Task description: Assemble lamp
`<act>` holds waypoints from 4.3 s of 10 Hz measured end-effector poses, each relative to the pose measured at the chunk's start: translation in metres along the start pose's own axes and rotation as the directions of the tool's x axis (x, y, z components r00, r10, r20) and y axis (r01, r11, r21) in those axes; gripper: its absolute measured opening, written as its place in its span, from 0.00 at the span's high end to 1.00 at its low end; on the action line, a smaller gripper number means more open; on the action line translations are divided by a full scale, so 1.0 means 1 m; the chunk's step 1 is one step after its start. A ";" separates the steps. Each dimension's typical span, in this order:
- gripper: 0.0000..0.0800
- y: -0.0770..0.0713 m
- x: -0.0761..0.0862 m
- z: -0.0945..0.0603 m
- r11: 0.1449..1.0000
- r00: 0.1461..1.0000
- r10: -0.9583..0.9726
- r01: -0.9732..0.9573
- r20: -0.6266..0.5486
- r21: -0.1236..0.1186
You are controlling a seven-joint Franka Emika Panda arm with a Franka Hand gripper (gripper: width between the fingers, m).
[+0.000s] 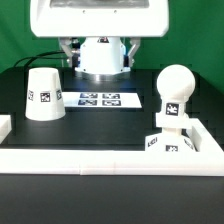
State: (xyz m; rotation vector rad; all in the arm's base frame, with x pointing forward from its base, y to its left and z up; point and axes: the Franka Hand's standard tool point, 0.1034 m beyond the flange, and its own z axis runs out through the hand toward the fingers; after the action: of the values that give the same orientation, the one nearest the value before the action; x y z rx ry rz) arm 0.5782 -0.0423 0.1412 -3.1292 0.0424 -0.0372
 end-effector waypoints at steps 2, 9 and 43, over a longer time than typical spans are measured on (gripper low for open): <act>0.13 0.028 -0.009 0.006 1.000 1.000 -0.006 0.006 0.003 -0.014; 0.13 0.031 -0.037 0.015 1.000 1.000 -0.006 0.006 0.023 -0.012; 0.64 0.070 -0.192 0.063 0.999 0.996 -0.043 0.044 0.076 0.001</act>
Offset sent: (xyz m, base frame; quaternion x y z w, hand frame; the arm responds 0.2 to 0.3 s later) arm 0.0000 0.0000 0.0000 0.0000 0.0000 0.0000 1.0000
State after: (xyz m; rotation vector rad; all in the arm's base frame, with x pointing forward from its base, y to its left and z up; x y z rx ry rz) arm 0.3857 -0.1065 0.0731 -3.1291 -0.0265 0.0808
